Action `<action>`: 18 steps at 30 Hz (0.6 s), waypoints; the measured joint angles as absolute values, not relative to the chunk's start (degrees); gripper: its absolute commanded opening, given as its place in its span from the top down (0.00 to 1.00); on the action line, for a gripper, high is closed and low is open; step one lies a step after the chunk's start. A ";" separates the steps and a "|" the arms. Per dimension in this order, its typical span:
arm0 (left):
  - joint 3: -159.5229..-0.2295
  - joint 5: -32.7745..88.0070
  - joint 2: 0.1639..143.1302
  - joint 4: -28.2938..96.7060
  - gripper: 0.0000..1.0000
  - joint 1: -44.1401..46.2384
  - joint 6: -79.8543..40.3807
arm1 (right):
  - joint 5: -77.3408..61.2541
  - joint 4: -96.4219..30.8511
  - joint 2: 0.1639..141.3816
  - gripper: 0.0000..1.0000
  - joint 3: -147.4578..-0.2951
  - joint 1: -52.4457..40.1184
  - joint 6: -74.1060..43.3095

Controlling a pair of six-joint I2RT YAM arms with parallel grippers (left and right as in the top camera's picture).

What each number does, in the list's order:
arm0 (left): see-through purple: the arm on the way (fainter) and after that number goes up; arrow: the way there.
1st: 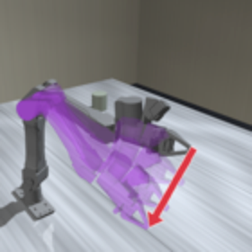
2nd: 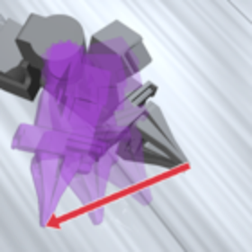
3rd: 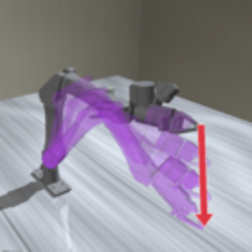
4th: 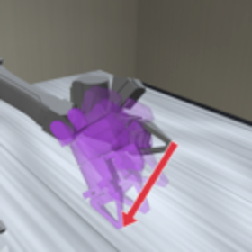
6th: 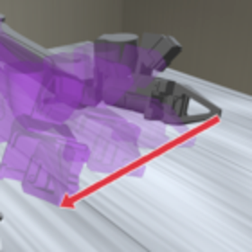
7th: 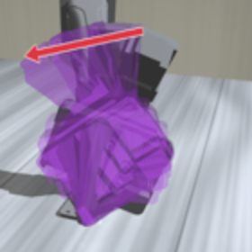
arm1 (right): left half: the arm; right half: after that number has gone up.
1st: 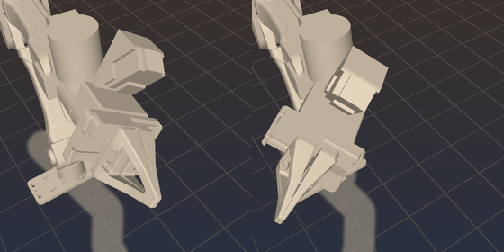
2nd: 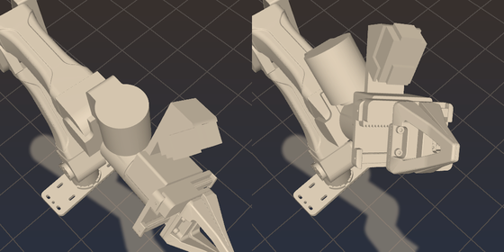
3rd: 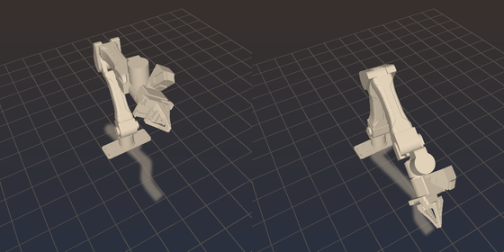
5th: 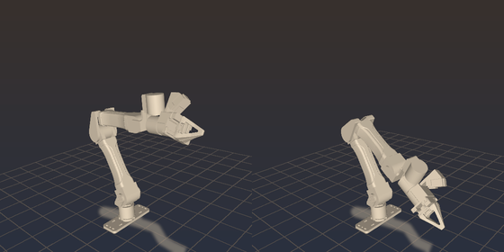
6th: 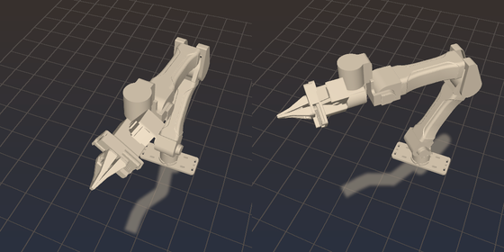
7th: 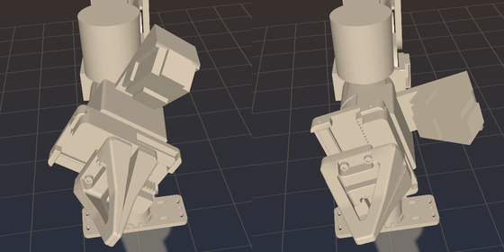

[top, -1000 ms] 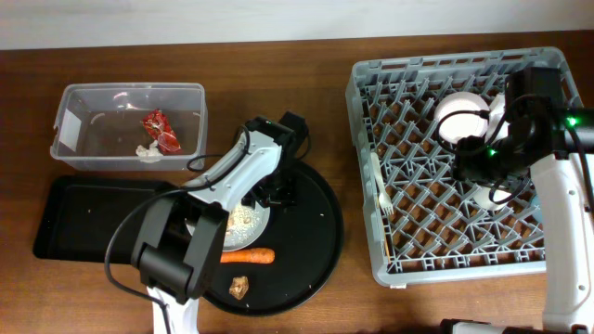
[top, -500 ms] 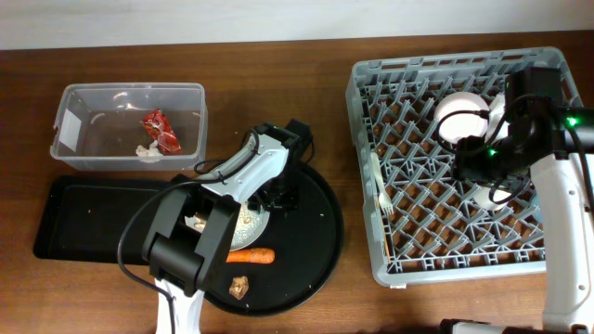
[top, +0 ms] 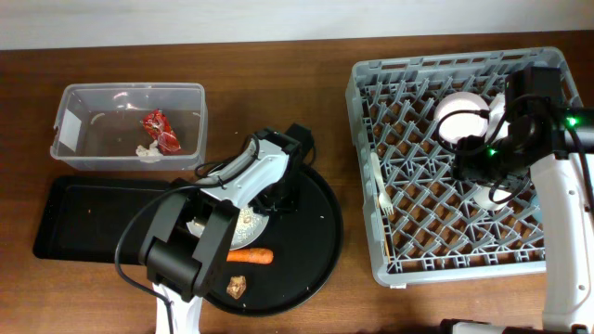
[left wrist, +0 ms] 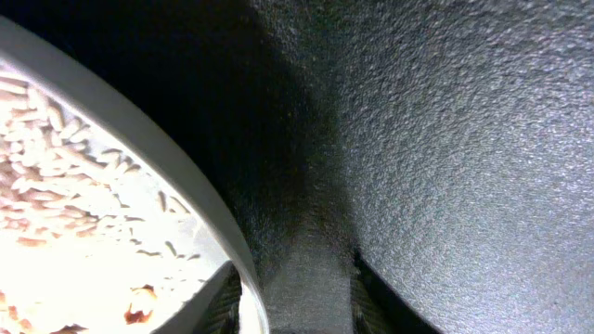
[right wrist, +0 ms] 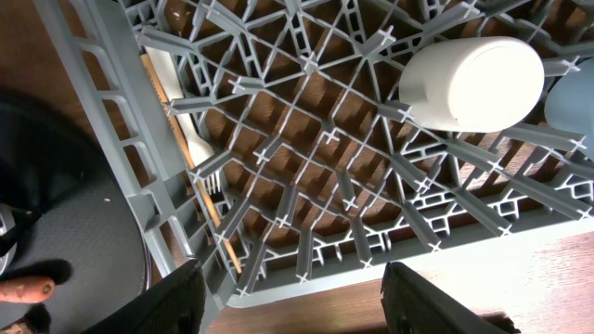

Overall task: Sort waste into correct bins and load items into the dishwasher rack
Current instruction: 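Grasp the rim of the white plate with the left gripper and lift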

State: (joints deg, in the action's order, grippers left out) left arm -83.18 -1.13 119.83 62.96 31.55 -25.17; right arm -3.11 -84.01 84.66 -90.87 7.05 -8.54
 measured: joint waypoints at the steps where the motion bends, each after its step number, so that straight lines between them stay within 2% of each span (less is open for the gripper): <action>1: -83.13 -1.45 119.83 63.07 0.72 31.62 -25.17 | -3.11 -84.01 84.66 0.36 -90.87 7.05 -8.56; 8: -82.81 -4.56 119.79 63.24 0.89 31.70 -25.15 | -3.11 -84.01 84.66 0.36 -90.87 7.05 -8.58; 16: -82.65 -6.07 119.79 63.35 0.91 31.81 -25.19 | -3.11 -84.01 84.66 0.36 -90.87 7.05 -8.56; 18: -82.65 -6.09 119.79 63.35 0.98 31.81 -25.19 | -3.11 -84.01 84.66 0.36 -90.87 7.05 -8.58</action>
